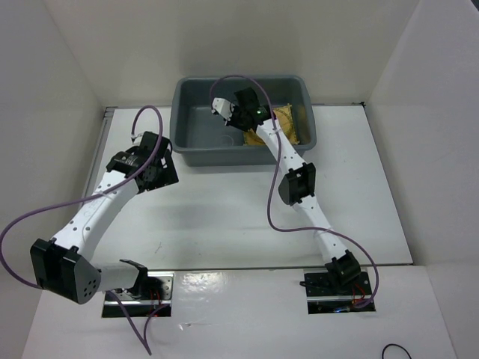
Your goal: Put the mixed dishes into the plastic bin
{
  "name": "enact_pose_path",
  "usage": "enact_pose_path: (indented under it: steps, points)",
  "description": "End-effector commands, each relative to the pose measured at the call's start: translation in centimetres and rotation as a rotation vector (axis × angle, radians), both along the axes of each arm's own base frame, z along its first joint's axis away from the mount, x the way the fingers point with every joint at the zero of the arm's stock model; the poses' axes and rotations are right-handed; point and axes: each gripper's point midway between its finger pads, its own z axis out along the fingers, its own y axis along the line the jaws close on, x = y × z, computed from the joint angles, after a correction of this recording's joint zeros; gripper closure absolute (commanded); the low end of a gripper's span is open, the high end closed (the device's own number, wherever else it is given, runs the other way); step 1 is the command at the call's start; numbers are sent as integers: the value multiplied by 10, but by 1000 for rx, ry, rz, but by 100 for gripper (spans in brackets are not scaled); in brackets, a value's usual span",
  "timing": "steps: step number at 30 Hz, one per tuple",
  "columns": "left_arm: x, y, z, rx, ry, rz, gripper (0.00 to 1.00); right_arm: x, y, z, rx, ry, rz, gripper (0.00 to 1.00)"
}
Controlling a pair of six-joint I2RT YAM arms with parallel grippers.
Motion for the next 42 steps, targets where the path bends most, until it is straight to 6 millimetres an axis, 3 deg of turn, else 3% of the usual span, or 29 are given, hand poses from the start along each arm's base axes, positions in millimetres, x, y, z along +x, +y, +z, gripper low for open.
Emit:
enact_pose_path:
  steps: [1, 5, 19, 28, 34, 39, 42]
  points:
    - [9, 1, 9, -18, -19, 18, 5, 2, 22, 26, 27, -88, 72, 100]
    - [12, 6, 10, -12, -16, 30, 5, -9, 34, 9, -8, -57, 122, 100]
    - [5, 17, 9, -27, -28, 52, 5, -23, 35, 5, -19, -7, 91, 80]
    - [-6, 24, 13, -34, -59, 52, 5, -27, 49, 34, 12, -55, 75, 72]
    - [-16, 29, 13, -44, -72, 65, 5, -29, 63, 71, 43, -139, 64, 62]
    - [-17, 31, 21, -57, -117, 63, 5, -23, 60, 94, 84, -186, 10, 54]
    - [-18, 29, 23, -69, -135, 57, 5, -21, 62, 120, 136, -240, -45, 46]
